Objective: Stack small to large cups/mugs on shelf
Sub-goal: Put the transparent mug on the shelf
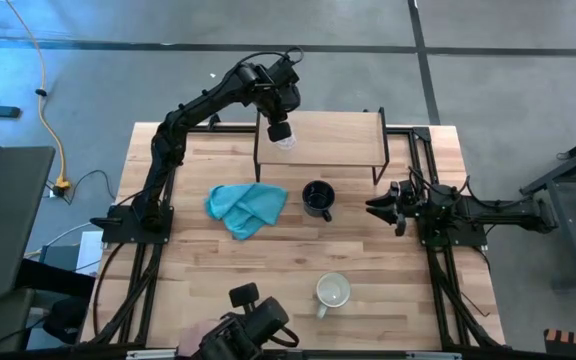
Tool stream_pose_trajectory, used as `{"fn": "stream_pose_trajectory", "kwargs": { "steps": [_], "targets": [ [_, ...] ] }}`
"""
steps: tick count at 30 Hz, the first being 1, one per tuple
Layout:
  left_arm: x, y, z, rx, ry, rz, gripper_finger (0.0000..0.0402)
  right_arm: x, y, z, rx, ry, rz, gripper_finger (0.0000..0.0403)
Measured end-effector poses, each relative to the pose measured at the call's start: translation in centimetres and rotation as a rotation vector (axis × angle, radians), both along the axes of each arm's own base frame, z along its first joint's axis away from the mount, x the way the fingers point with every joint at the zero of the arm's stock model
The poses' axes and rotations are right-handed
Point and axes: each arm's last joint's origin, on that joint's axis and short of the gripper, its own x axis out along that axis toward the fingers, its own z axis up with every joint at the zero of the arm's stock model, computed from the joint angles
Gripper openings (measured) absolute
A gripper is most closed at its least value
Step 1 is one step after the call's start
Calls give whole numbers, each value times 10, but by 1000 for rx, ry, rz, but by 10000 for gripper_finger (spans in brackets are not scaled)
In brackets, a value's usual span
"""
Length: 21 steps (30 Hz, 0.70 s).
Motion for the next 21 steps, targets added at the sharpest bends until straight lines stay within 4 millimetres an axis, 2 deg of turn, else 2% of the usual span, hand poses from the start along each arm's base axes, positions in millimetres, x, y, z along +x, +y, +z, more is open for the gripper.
{"fn": "stream_pose_trajectory", "kwargs": {
  "steps": [21],
  "targets": [
    [-1,0,0,24,43,-63,17,1,0,-1,0,15,0,134]
  ]
}}
